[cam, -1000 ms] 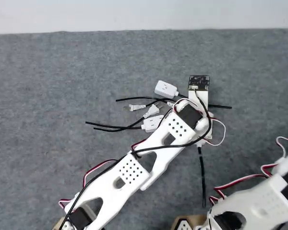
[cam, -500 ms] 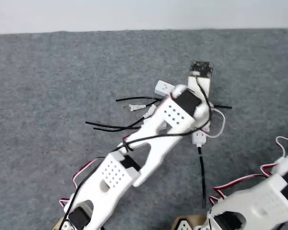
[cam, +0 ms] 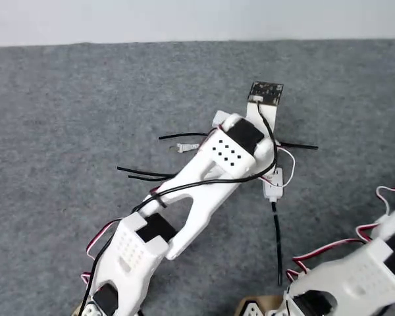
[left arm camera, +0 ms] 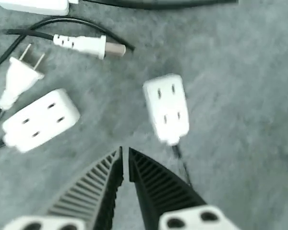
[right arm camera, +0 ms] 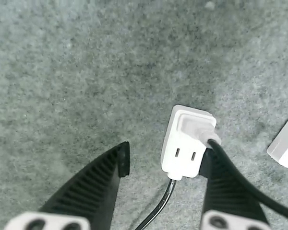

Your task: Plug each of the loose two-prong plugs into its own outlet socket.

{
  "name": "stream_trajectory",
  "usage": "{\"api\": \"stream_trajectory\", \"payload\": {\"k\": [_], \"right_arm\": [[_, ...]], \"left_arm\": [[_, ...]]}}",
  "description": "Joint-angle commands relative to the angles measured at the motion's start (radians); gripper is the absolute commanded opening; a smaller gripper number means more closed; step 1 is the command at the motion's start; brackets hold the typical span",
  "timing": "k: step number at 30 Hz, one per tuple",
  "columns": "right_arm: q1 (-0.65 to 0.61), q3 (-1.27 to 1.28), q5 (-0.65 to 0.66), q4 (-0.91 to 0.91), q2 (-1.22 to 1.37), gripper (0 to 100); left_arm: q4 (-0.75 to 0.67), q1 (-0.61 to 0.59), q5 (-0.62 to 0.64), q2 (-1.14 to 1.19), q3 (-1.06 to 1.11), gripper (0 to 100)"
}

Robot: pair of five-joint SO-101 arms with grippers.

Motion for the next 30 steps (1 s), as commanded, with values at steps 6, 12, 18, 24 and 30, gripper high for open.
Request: {"api": "stream_trajectory", "payload": {"k": [6,12,18,24,30], "right_arm": [[-0.018,0.026,0.002,0.005,-0.018,23.1],[-0.028,0.037,0.002,0.001,-0.015,23.1],[-0.028,0.037,0.003,0.001,-0.015,23.1],[-0.028,0.044,0.003,0.001,-0.015,23.1],[-0.038,0.068,0.043,0.001,-0.015,23.1]], "left_arm": [[-0.172,-0.005,0.061,0.100,-0.025,6],[-0.167,0.006,0.118,0.141,-0.047,22],[-0.218,0.009,0.120,0.216,-0.047,25],[-0.255,0.005,0.095,0.276,-0.104,25],[-0.181,0.017,0.077,0.351,-0.229,25]]}}
